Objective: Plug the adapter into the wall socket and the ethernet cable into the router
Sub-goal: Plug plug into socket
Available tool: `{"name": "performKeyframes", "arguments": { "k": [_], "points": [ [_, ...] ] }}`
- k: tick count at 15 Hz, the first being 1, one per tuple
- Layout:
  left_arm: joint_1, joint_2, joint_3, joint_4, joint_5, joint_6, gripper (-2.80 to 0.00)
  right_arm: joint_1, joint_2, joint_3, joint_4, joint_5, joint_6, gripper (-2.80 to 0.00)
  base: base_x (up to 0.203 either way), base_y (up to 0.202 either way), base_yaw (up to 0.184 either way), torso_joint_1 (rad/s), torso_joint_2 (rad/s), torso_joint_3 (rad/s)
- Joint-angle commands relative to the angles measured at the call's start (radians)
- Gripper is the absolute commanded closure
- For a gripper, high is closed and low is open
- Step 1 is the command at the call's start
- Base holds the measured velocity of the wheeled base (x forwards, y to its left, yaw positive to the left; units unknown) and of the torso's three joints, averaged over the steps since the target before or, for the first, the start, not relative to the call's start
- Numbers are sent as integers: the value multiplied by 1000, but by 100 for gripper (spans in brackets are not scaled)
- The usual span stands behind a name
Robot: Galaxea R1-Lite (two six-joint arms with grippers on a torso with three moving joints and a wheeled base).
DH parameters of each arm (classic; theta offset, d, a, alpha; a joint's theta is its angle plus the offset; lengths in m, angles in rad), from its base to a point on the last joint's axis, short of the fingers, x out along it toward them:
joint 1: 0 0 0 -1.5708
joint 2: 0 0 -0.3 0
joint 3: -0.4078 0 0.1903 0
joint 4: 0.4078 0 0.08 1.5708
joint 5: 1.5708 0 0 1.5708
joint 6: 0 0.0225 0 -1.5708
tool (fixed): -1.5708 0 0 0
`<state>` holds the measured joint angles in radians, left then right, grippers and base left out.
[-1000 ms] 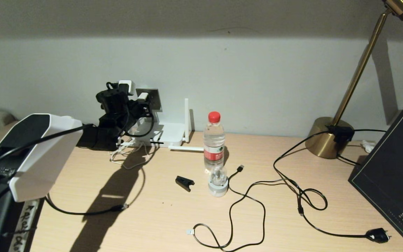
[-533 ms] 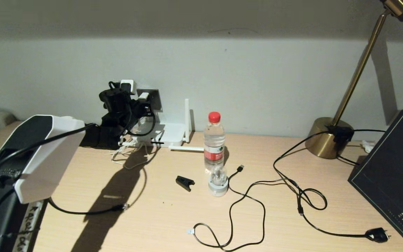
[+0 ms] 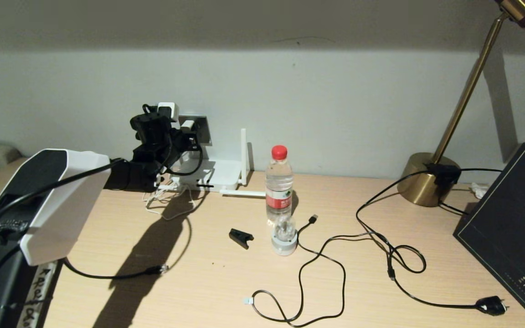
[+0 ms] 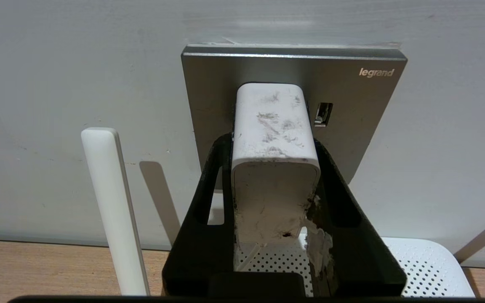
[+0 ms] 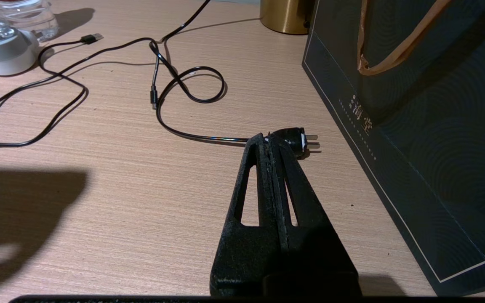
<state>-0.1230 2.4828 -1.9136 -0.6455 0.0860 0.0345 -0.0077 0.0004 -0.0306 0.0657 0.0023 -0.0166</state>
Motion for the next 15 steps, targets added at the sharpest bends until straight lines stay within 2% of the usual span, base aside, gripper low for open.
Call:
{"name": "performKeyframes", "arguments": {
  "k": [1,15],
  "points": [
    [0,-2,1,-8,1,1,0,0,1,0,0,1,0,0,0,0,0,0,0,0],
    [2,2,4,-10,0,1,0,0,0,0,0,1,0,0,0,0,0,0,0,0]
  ]
}}
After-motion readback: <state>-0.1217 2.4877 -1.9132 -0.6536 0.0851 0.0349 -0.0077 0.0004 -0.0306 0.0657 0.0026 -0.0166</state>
